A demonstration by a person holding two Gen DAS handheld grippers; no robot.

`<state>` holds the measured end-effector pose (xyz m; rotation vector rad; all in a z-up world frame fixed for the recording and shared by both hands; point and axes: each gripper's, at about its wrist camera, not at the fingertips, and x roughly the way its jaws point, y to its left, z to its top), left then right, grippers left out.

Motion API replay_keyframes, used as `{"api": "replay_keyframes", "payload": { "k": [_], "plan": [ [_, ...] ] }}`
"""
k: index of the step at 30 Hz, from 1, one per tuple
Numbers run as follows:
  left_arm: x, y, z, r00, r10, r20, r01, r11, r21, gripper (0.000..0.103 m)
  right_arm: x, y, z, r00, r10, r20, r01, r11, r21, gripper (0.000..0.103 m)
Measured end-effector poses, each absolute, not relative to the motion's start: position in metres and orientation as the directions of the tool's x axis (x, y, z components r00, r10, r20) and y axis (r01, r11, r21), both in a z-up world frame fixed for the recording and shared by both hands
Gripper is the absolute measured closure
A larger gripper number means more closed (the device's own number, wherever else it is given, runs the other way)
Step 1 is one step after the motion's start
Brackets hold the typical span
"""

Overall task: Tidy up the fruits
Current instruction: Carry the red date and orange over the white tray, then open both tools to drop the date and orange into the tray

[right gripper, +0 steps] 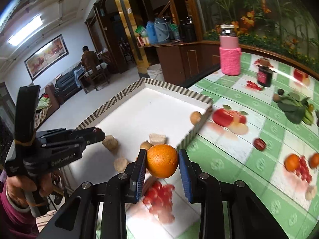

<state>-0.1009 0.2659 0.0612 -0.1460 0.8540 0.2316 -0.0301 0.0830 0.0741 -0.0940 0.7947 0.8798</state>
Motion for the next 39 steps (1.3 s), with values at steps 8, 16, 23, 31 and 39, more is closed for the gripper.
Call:
{"api": "replay_keyframes", "payload": {
  "k": [8,16,23,31,39],
  "plan": [
    [-0.094,0.266,0.051,0.617,0.158,-0.771,-0.259,0.966,-0.009,0.083,-0.002,0.119,0.063,0.355,0.643,-0.678,-0.723,0.649,0.237,0.072],
    [-0.073,0.263,0.057,0.626,0.158,-0.764,-0.258,0.966,-0.012,0.083,0.017,0.146,0.054,0.374,0.599,-0.708,-0.727,0.663,0.177,0.072],
    [-0.055,0.267,0.054,0.609,0.173,-0.774,-0.284,0.959,-0.009,0.083,0.026,0.153,0.050,0.394,0.574,-0.718,-0.713,0.683,0.155,0.072],
    [-0.048,0.273,0.043,0.584,0.194,-0.788,-0.320,0.947,-0.004,0.083,0.032,0.164,0.040,0.387,0.547,-0.742,-0.713,0.688,0.136,0.072],
    [-0.050,0.276,0.043,0.583,0.194,-0.789,-0.332,0.943,-0.013,0.056,0.033,0.154,0.038,0.363,0.575,-0.733,-0.685,0.698,0.209,0.068]
  ]
}}
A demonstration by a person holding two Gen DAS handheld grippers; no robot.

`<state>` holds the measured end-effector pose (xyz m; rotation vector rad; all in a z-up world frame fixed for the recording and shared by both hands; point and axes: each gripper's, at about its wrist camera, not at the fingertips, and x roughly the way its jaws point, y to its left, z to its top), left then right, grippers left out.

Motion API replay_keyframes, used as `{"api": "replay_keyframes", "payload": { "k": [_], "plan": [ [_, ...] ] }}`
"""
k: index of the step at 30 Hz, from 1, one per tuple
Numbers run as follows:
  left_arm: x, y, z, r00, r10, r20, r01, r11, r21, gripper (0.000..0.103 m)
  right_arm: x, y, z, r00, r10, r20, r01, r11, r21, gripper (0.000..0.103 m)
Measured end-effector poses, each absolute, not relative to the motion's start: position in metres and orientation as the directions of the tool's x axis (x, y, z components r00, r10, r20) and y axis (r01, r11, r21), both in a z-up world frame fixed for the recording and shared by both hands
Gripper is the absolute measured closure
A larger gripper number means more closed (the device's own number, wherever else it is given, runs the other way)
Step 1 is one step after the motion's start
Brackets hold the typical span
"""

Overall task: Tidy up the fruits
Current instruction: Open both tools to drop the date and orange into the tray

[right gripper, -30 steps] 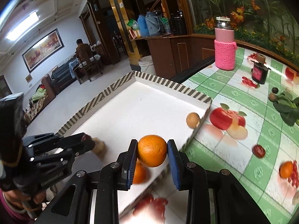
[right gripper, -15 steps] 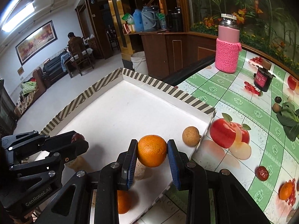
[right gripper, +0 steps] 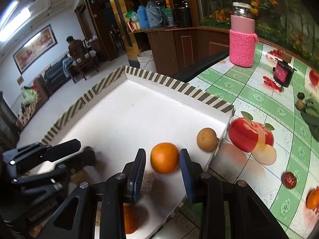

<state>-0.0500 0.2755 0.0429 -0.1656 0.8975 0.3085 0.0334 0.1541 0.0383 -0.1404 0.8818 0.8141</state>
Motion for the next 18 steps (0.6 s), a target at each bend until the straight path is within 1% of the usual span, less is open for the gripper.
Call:
{"api": "replay_keyframes", "payload": {
  "k": [1,2,7,13,18],
  "plan": [
    [-0.052,0.275,0.045,0.590,0.207,-0.780,-0.337,0.942,-0.005,0.047,0.033,0.152,0.040,0.367,0.580,-0.727,-0.683,0.698,0.213,0.068],
    [-0.053,0.274,0.046,0.598,0.219,-0.771,-0.342,0.940,0.001,0.046,0.031,0.149,0.044,0.372,0.587,-0.719,-0.681,0.699,0.219,0.068],
    [-0.060,0.267,0.054,0.619,0.280,-0.734,-0.364,0.930,0.048,0.046,0.019,0.132,0.055,0.379,0.615,-0.692,-0.674,0.695,0.249,0.068],
    [-0.065,0.249,0.059,0.644,0.284,-0.711,-0.349,0.935,0.057,0.046,-0.002,0.109,0.069,0.420,0.615,-0.667,-0.670,0.706,0.229,0.068],
    [-0.070,0.230,0.069,0.673,0.284,-0.683,-0.333,0.941,0.063,0.046,-0.009,0.082,0.074,0.450,0.613,-0.649,-0.636,0.730,0.248,0.068]
  ]
}}
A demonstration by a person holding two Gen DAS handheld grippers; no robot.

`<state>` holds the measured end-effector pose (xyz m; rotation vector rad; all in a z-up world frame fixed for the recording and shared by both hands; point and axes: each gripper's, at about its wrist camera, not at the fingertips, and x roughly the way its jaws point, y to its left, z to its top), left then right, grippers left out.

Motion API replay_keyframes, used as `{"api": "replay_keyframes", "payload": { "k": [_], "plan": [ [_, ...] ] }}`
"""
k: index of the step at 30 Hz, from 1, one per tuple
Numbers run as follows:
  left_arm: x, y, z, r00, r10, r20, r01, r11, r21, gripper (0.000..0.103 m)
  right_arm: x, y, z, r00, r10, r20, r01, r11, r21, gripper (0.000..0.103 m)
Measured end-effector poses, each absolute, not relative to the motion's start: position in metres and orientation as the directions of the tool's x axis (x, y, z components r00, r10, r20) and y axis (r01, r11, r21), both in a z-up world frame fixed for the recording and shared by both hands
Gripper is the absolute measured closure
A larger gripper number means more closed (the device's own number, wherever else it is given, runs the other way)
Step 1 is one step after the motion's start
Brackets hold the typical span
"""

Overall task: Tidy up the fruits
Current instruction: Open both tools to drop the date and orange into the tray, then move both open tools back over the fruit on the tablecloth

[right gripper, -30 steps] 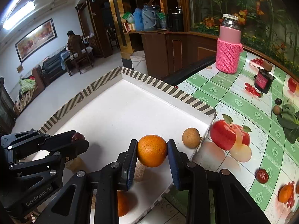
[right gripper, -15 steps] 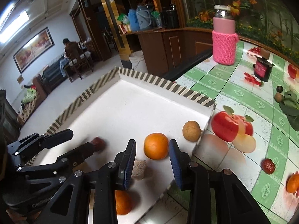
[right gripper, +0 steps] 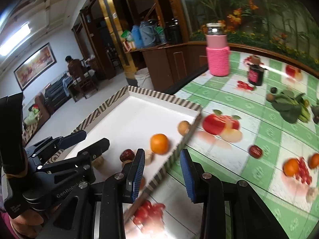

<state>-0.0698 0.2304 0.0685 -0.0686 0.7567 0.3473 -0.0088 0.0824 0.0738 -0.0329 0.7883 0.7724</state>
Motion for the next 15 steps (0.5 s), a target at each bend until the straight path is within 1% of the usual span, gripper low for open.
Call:
{"api": "replay_keyframes", "payload": {
  "k": [5,15],
  "plan": [
    [-0.070,0.206,0.075,0.699,0.263,-0.665,-0.299,0.952,0.061,0.046,-0.014,0.054,0.075,0.482,0.592,-0.646,-0.604,0.758,0.245,0.068],
    [-0.058,0.147,0.074,0.722,0.181,-0.668,-0.193,0.980,0.058,0.046,-0.016,-0.016,0.070,0.537,0.522,-0.663,-0.511,0.826,0.237,0.068]
  ]
}}
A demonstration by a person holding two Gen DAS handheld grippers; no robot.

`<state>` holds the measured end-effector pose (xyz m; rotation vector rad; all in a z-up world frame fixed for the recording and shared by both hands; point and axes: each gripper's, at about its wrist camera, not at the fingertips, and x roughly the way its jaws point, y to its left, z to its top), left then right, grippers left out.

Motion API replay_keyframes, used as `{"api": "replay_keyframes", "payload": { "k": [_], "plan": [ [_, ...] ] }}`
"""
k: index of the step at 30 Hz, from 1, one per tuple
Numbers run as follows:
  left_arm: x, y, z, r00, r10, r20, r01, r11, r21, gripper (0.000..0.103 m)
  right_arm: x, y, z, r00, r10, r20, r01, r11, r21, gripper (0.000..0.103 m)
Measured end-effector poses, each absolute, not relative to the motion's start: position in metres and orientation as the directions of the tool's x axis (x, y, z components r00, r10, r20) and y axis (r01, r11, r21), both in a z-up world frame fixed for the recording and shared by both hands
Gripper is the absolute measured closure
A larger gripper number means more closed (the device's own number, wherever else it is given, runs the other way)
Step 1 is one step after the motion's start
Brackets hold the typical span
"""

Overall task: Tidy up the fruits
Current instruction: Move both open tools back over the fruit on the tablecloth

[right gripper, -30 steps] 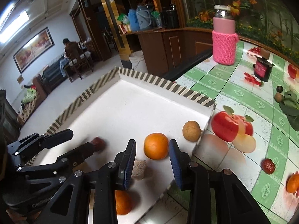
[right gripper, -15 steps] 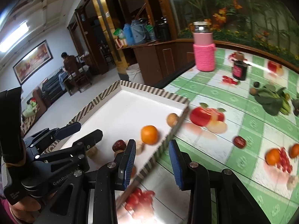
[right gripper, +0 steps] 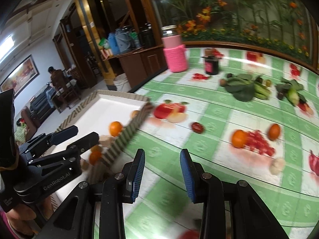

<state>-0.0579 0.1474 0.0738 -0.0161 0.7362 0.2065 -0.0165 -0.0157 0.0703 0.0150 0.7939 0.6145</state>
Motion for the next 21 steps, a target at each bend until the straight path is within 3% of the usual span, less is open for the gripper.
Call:
{"api": "replay_keyframes", "payload": {
  "k": [21],
  "plan": [
    [-0.045,0.087,0.065,0.711,0.079,-0.699,-0.075,0.996,0.037,0.046,-0.006,-0.112,0.054,0.591,0.390,-0.706,-0.354,0.912,0.208,0.068]
  ]
}}
